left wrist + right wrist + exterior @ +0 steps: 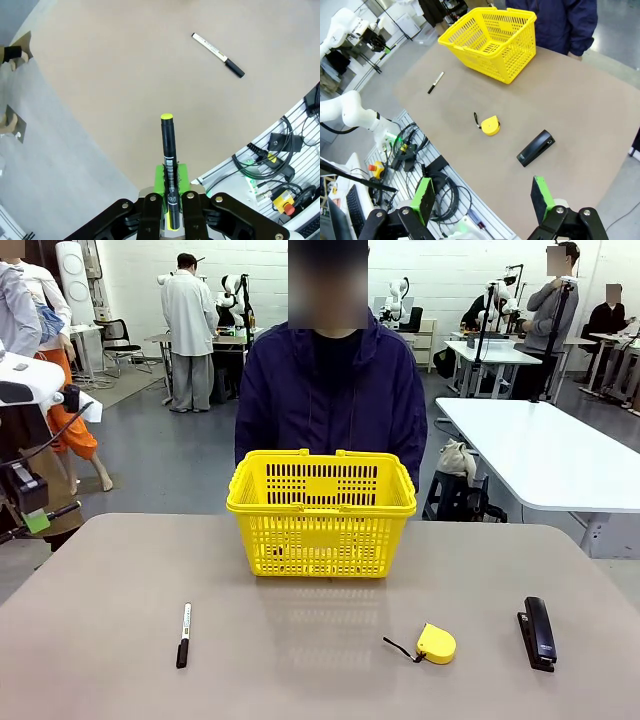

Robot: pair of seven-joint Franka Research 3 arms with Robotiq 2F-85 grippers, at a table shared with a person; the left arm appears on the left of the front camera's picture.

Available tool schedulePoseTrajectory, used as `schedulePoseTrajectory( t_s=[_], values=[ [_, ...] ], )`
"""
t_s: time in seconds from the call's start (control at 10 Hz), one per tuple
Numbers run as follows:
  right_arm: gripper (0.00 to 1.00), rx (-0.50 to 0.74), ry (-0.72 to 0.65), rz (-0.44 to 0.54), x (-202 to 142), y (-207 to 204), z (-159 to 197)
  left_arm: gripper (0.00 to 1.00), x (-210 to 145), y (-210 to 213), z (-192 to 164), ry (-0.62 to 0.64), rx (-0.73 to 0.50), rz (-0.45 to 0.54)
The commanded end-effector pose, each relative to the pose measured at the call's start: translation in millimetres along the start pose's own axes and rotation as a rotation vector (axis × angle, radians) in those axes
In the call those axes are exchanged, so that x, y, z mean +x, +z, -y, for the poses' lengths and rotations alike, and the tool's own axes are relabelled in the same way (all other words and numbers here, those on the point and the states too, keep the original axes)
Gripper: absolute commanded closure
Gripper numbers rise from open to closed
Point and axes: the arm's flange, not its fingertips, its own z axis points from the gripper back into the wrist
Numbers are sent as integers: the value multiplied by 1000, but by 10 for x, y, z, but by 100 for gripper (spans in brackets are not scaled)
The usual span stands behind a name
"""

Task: Place the items the person wants into the basket.
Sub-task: Pick up the item the person points to and place it in the Market Basket.

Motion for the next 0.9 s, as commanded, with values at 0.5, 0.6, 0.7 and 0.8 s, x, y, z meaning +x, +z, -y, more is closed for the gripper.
schedulePoseTrajectory(
  t_s=[0.5,0.6,0.7,0.8],
  values=[
    [0,25,19,27,14,-6,1,100,0,0,0,0,0,0],
    [0,25,19,27,14,-6,1,100,0,0,0,0,0,0],
    [0,25,19,27,14,-6,1,100,0,0,0,0,0,0],
    [0,25,19,27,14,-6,1,89,16,5,-23,3,-6,-1]
  ],
)
